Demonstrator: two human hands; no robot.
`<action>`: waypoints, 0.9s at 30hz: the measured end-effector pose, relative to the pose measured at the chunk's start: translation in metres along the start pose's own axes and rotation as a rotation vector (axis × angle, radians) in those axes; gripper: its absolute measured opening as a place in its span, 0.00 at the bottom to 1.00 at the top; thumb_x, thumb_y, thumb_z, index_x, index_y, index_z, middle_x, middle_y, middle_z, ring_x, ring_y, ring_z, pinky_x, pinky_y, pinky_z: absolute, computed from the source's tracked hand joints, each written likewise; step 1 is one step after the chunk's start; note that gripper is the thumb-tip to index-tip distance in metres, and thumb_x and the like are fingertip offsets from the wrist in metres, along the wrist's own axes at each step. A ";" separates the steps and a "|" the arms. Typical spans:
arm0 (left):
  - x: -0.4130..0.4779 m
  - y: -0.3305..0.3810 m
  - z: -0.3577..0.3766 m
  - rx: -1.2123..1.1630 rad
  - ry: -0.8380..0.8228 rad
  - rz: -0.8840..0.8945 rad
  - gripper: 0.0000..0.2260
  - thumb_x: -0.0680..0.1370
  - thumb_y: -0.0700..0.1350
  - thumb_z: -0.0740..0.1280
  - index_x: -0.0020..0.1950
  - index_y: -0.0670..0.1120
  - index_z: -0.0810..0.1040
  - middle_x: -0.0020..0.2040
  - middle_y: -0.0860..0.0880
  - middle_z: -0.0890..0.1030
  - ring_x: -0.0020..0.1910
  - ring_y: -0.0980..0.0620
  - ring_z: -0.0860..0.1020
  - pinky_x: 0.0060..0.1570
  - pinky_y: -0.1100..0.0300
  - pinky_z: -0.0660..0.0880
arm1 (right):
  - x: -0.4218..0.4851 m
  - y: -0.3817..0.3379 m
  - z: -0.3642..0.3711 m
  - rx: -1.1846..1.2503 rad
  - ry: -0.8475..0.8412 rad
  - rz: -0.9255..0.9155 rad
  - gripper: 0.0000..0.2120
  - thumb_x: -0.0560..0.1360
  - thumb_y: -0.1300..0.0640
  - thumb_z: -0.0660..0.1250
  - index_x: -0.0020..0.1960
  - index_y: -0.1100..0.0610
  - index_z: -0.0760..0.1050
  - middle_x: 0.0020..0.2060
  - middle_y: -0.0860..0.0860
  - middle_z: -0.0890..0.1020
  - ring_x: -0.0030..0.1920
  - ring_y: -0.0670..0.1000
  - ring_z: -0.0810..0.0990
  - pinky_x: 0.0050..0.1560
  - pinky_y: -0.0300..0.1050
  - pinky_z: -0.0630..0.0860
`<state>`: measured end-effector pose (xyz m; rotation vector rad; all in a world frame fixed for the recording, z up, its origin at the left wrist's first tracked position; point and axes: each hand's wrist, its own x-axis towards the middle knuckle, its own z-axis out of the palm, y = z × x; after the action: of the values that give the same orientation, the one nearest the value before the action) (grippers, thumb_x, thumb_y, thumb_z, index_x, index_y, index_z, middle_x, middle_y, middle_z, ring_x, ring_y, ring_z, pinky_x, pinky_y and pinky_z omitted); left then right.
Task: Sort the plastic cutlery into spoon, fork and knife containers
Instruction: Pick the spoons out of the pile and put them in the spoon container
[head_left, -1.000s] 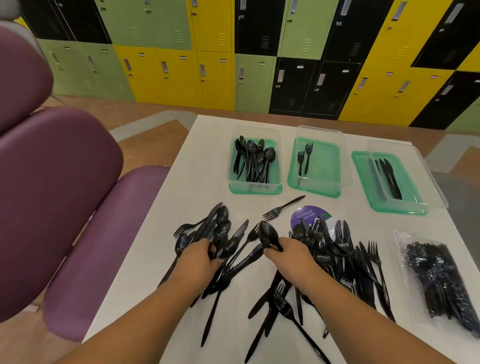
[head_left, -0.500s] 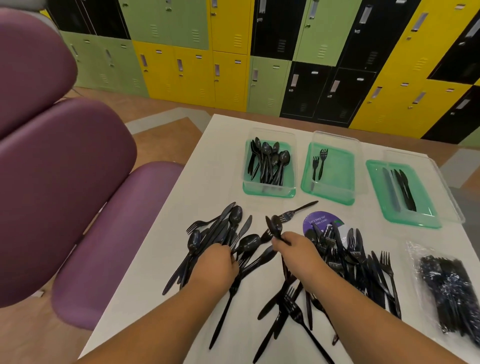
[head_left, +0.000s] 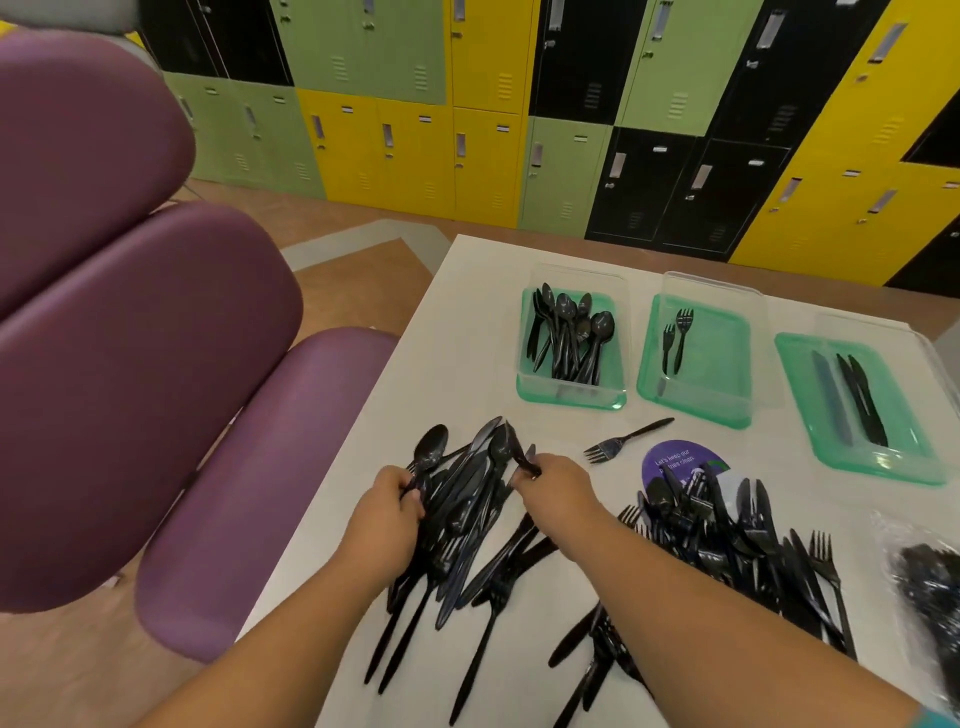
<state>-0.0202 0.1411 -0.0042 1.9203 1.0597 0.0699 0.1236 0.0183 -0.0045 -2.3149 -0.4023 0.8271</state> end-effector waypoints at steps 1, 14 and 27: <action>0.002 -0.002 -0.003 0.024 0.040 -0.017 0.05 0.82 0.42 0.54 0.53 0.44 0.69 0.39 0.49 0.75 0.36 0.53 0.73 0.33 0.61 0.68 | 0.002 -0.003 0.004 -0.056 0.022 -0.012 0.11 0.78 0.56 0.63 0.51 0.62 0.79 0.41 0.56 0.79 0.42 0.53 0.75 0.42 0.39 0.68; 0.011 -0.022 -0.005 0.166 0.061 -0.179 0.13 0.69 0.54 0.74 0.41 0.47 0.77 0.37 0.51 0.80 0.36 0.55 0.78 0.33 0.62 0.74 | 0.017 -0.023 0.028 -0.296 0.008 0.027 0.15 0.76 0.51 0.64 0.34 0.58 0.71 0.30 0.49 0.71 0.40 0.53 0.78 0.37 0.42 0.72; -0.010 -0.023 -0.006 0.287 -0.087 0.036 0.05 0.79 0.51 0.63 0.49 0.50 0.75 0.38 0.52 0.79 0.37 0.54 0.79 0.39 0.58 0.78 | -0.003 0.006 -0.006 0.078 0.120 0.023 0.15 0.75 0.55 0.64 0.30 0.58 0.69 0.28 0.53 0.73 0.34 0.53 0.72 0.33 0.44 0.65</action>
<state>-0.0442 0.1434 -0.0141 2.1785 1.0196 -0.1524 0.1254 0.0090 -0.0036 -2.2868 -0.2873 0.6981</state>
